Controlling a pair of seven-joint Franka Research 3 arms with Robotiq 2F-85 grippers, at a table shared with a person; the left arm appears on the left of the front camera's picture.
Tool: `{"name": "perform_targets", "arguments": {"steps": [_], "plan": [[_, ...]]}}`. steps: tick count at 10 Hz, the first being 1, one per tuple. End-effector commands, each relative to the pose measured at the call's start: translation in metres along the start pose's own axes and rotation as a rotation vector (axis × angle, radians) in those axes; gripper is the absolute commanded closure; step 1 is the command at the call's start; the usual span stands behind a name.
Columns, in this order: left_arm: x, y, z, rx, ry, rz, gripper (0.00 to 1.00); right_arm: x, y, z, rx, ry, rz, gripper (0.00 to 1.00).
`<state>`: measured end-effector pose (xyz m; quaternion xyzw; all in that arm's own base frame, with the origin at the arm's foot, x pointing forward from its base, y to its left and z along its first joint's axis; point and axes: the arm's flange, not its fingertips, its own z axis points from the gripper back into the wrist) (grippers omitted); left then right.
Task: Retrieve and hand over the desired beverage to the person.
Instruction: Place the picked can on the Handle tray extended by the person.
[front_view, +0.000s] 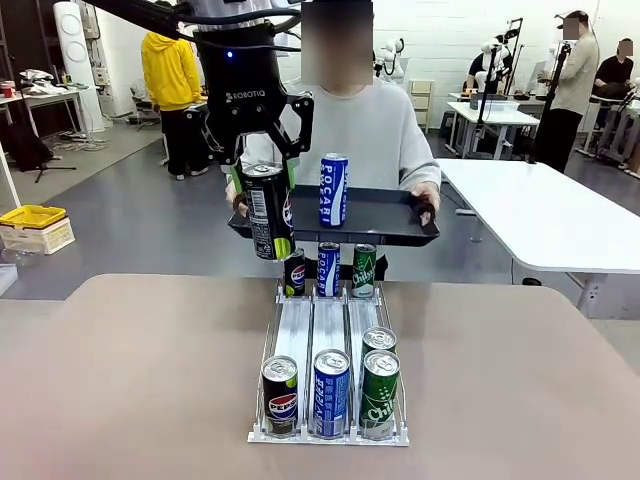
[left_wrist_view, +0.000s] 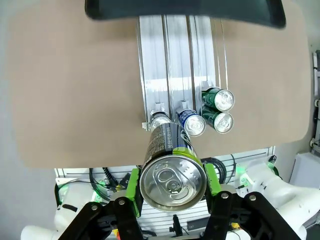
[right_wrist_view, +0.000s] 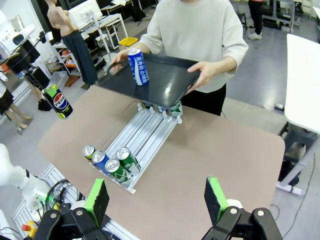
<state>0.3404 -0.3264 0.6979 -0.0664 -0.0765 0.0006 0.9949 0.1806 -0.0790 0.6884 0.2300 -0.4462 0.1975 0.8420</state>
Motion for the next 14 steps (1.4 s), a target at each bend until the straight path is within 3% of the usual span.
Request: {"name": "perform_targets", "arguments": {"steps": [1,11,12,14], "plan": [[-0.004,0.003,0.005,-0.004,-0.012,0.005,0.62,0.0,0.0,-0.002,0.015,0.001,0.003,0.0],[-0.004,0.003,0.005,-0.004,-0.012,0.005,0.62,0.0,0.0,-0.002,0.015,0.001,0.003,0.0],[0.0,0.0,0.0,0.0,0.0,0.0,0.41,0.0,0.0,-0.002,0.015,0.001,0.003,0.0],[0.04,0.006,0.006,0.019,-0.059,-0.048,0.41,0.0,0.0,-0.002,0.015,0.001,0.003,0.0]]}}
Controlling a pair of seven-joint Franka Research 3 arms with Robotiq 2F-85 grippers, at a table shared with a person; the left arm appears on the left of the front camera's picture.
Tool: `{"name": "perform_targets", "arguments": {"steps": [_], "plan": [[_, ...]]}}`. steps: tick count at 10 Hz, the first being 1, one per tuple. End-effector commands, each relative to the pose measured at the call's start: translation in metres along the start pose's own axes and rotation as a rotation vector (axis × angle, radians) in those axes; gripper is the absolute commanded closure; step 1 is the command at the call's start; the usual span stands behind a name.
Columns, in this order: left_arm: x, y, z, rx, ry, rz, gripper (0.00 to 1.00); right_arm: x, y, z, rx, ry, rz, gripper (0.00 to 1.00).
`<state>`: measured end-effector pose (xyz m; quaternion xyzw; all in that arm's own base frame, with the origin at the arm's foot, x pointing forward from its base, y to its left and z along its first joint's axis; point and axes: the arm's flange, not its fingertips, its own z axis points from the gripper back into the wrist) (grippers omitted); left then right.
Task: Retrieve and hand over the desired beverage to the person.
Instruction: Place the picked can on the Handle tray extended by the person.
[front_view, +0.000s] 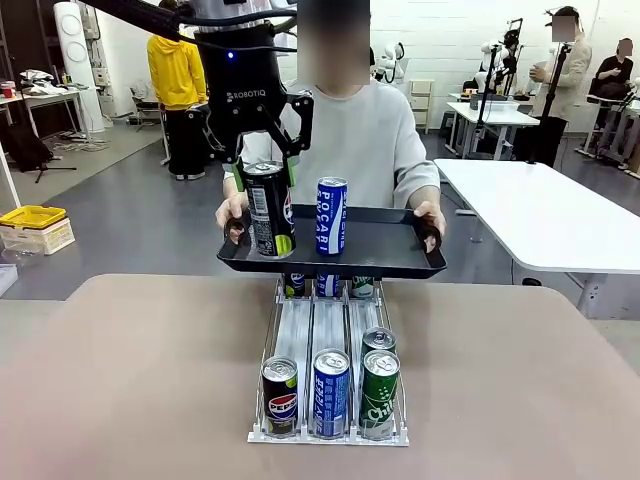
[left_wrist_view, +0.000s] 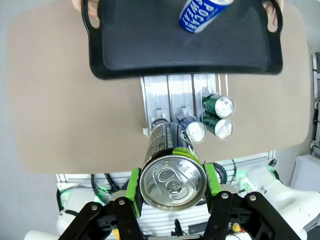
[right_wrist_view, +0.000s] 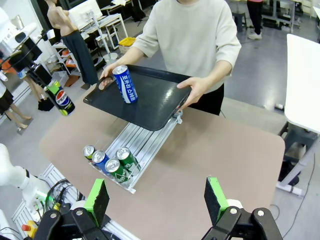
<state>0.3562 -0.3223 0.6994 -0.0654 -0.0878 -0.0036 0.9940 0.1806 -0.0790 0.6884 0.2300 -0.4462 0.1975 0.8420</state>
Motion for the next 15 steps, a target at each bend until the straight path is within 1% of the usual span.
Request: {"name": "perform_targets", "arguments": {"steps": [1,2,3,4,7,8,11,15], "plan": [[0.039,0.002,0.002,0.022,-0.033,-0.073,0.41,0.0,0.0,-0.002,0.015,0.001,0.003,0.0],[0.056,-0.001,-0.003,0.001,-0.027,-0.095,0.41,0.0,0.0,-0.002,0.015,0.001,0.003,0.0],[0.072,-0.004,-0.009,0.008,-0.016,-0.075,0.41,0.0,0.0,-0.002,0.015,0.001,0.003,0.0],[0.096,-0.006,-0.011,0.005,-0.011,-0.08,0.41,0.0,0.0,-0.002,0.015,0.001,0.003,0.0],[0.146,-0.004,-0.036,0.031,-0.024,-0.027,0.41,0.0,0.0,-0.002,0.015,0.001,0.003,0.0],[0.159,-0.003,-0.046,0.027,0.006,-0.025,0.41,0.0,0.0,-0.002,0.015,0.001,0.003,0.0],[0.171,-0.001,-0.075,0.039,0.033,-0.036,0.41,0.0,0.0,-0.002,0.015,0.001,0.003,0.0],[0.167,-0.001,-0.109,0.05,0.078,-0.058,0.41,0.0,0.0,-0.002,0.015,0.001,0.003,0.0]]}}
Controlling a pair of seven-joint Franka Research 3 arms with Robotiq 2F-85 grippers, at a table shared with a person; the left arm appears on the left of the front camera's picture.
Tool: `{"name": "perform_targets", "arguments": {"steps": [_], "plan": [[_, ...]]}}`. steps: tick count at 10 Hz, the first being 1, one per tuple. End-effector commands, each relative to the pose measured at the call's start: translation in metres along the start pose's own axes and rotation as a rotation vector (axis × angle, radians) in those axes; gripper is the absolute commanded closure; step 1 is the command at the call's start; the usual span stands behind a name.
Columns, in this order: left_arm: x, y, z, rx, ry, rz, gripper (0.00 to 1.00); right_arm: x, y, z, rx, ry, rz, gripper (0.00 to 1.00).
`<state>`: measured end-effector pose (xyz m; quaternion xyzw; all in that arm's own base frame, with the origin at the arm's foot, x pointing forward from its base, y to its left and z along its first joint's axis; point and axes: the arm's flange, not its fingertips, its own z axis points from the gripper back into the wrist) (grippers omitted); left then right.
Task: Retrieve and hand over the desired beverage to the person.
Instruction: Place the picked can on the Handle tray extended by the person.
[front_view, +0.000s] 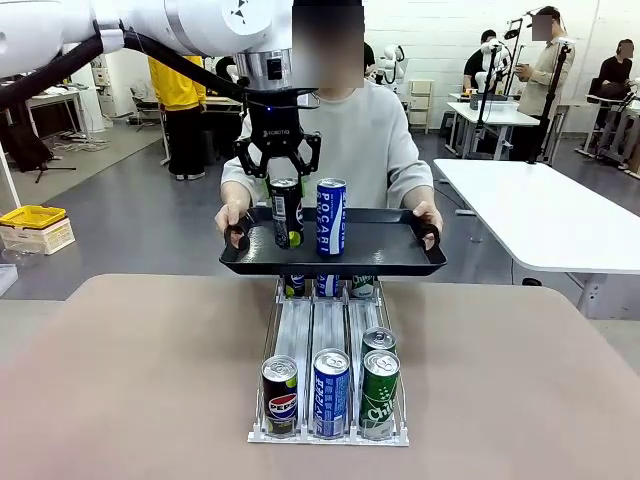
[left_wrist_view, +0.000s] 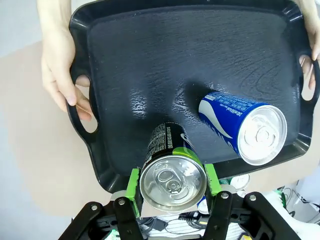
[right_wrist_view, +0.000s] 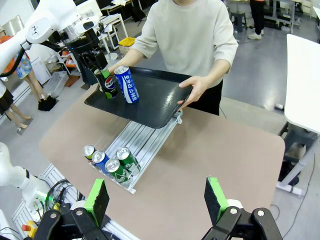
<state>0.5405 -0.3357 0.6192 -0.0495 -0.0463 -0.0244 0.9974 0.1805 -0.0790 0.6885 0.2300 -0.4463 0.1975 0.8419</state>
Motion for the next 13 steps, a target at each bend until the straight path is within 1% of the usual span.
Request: {"name": "perform_targets", "arguments": {"steps": [1,5,6,7,13], "plan": [[0.0,-0.001,-0.003,0.027,0.001,-0.021,0.41,0.0,0.0,-0.003,0.015,0.002,0.003,0.0],[-0.001,-0.002,-0.015,0.046,0.014,-0.042,0.41,0.0,0.0,-0.003,0.015,0.002,0.003,0.0],[-0.003,-0.001,-0.016,0.039,0.017,-0.055,0.37,0.0,0.0,-0.003,0.015,0.002,0.003,0.0],[-0.002,-0.001,-0.015,0.033,0.018,-0.061,0.0,0.0,0.0,-0.003,0.015,0.002,0.003,0.0],[-0.004,-0.001,-0.011,0.035,0.02,-0.074,0.0,0.0,0.0,-0.003,0.015,0.002,0.003,0.0]]}}
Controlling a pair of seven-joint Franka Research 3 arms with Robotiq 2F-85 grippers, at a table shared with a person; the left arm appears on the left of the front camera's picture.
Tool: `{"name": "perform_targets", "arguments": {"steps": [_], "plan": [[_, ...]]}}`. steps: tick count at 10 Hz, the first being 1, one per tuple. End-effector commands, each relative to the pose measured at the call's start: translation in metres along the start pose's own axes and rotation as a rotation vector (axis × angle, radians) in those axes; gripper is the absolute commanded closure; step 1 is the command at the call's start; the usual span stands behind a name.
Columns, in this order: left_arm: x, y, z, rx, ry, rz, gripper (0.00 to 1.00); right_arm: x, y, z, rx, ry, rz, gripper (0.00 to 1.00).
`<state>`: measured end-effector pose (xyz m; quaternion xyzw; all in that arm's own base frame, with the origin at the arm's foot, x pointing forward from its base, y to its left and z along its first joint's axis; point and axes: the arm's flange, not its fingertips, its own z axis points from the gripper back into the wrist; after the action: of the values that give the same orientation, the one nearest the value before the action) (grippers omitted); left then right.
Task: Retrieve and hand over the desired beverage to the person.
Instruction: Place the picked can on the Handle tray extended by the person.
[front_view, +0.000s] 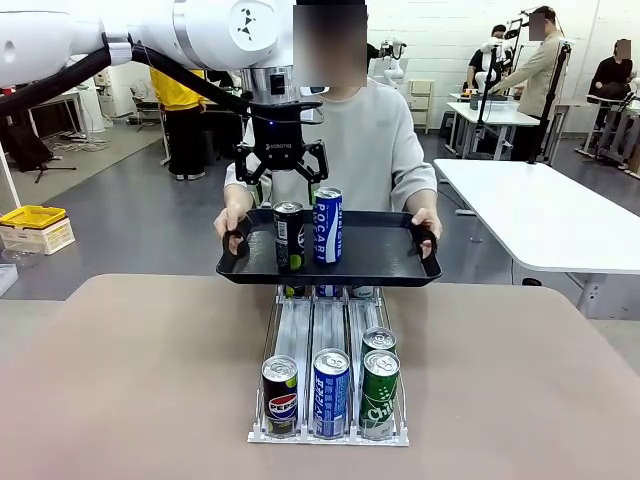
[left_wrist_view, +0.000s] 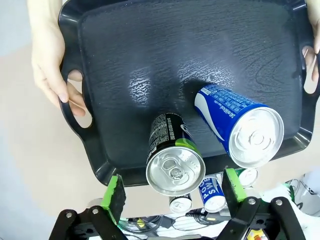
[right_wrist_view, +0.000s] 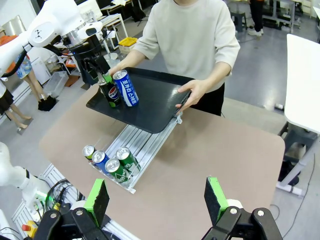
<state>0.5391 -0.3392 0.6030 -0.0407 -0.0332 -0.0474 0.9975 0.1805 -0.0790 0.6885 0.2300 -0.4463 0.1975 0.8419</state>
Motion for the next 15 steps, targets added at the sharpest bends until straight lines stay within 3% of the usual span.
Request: {"name": "perform_targets", "arguments": {"steps": [1,4,5,7,9,11,13,15], "plan": [[-0.002,0.002,0.006,0.02,-0.007,-0.03,0.0,0.0,0.0,-0.003,0.015,0.002,0.003,0.0],[-0.008,0.001,0.011,0.024,0.017,-0.029,0.0,0.0,0.0,-0.003,0.015,0.002,0.003,0.0],[-0.029,0.003,0.032,0.018,0.045,-0.05,0.0,0.0,0.0,-0.003,0.015,0.002,0.003,0.0],[-0.113,0.008,0.086,0.03,-0.008,-0.104,0.0,0.0,0.0,-0.003,0.015,0.002,0.003,0.0],[-0.181,0.024,0.106,0.051,-0.088,-0.192,0.0,0.0,0.0,-0.003,0.015,0.002,0.003,0.0],[-0.234,0.046,0.092,-0.002,-0.129,-0.255,0.0,0.0,0.0,-0.003,0.015,0.002,0.003,0.0],[-0.247,0.075,0.065,-0.023,-0.147,-0.294,0.0,0.0,0.0,-0.003,0.015,0.002,0.003,0.0],[-0.253,0.087,0.027,-0.048,-0.097,-0.303,0.0,0.0,0.0,-0.003,0.015,0.002,0.003,0.0]]}}
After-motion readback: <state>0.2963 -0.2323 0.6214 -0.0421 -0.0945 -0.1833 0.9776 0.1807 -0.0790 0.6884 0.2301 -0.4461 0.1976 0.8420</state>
